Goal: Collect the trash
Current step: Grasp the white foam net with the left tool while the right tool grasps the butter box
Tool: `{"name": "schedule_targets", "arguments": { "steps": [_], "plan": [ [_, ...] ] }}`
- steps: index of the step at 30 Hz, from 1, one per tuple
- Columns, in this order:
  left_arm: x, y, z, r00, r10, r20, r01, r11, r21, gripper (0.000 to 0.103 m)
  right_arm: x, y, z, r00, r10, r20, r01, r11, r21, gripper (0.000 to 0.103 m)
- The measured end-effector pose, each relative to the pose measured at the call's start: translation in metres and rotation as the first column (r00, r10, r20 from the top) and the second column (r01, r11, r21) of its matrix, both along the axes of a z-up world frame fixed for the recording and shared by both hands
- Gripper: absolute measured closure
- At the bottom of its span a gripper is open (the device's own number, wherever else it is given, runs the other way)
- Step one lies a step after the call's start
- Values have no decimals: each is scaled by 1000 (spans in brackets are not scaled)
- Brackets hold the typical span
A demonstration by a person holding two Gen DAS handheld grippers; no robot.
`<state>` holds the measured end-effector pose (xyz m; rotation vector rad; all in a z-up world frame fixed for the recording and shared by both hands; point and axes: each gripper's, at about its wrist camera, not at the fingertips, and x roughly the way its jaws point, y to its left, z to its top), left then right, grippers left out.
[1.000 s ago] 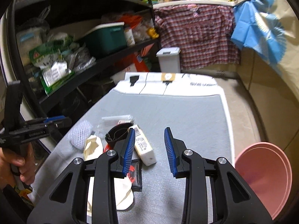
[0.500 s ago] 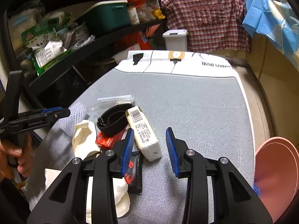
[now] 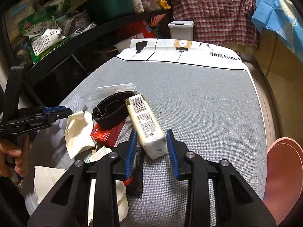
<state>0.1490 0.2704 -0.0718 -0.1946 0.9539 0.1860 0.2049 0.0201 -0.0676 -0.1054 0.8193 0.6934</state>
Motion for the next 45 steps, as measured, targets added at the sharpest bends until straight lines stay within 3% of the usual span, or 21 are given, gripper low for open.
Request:
{"name": "schedule_targets", "arguments": {
  "steps": [4, 7, 30, 45],
  "plan": [
    [-1, -3, 2, 1000, -13, 1, 13, 1000, 6, 91, -4, 2, 2, 1000, 9, 13, -9, 1000, -11, 78],
    [-3, -6, 6, 1000, -18, 13, 17, 1000, 13, 92, -7, 1, 5, 1000, 10, 28, -9, 1000, -18, 80],
    [-33, -53, 68, 977, -96, 189, 90, 995, 39, 93, -38, -49, 52, 987, -85, 139, 81, 996, 38, 80],
    [-56, -101, 105, 945, -179, 273, 177, 984, 32, 93, -64, -103, 115, 966, -187, 179, 166, 978, 126, 80]
  ]
}}
